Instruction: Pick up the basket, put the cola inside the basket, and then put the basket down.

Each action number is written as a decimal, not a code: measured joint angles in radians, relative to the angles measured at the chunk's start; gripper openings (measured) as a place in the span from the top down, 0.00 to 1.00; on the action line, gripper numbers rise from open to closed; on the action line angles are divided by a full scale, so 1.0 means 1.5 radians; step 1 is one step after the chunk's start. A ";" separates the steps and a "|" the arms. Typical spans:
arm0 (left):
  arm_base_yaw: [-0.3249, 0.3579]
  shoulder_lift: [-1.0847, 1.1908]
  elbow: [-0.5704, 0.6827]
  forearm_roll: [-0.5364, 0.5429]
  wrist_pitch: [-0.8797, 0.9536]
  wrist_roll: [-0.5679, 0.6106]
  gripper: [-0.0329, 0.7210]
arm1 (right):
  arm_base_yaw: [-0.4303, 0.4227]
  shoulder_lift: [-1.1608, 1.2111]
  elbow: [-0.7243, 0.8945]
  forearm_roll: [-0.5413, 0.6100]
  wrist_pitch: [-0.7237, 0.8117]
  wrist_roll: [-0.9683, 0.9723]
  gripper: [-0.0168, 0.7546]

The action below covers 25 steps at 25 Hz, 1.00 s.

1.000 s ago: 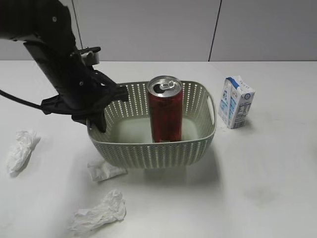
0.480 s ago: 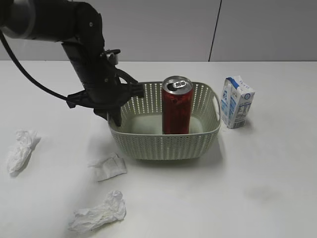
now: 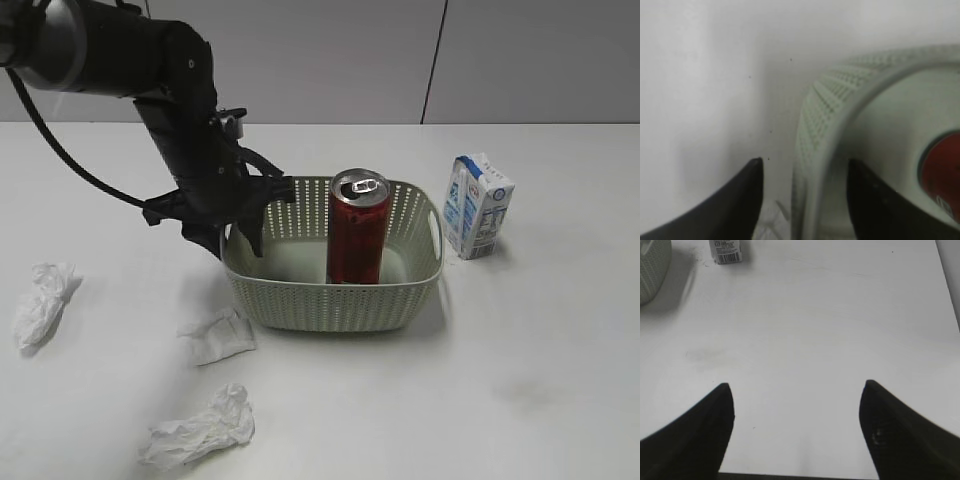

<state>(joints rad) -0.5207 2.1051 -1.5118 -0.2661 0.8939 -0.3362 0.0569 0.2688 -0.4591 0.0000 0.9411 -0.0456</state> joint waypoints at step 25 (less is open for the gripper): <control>0.209 -0.154 -0.193 0.211 0.210 0.179 0.10 | 0.000 -0.181 0.030 0.013 0.001 0.009 0.21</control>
<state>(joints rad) -0.2071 1.8745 -1.8009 0.0505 1.2086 -0.0675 0.0569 -0.0033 -0.4139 0.0195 0.9428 -0.0315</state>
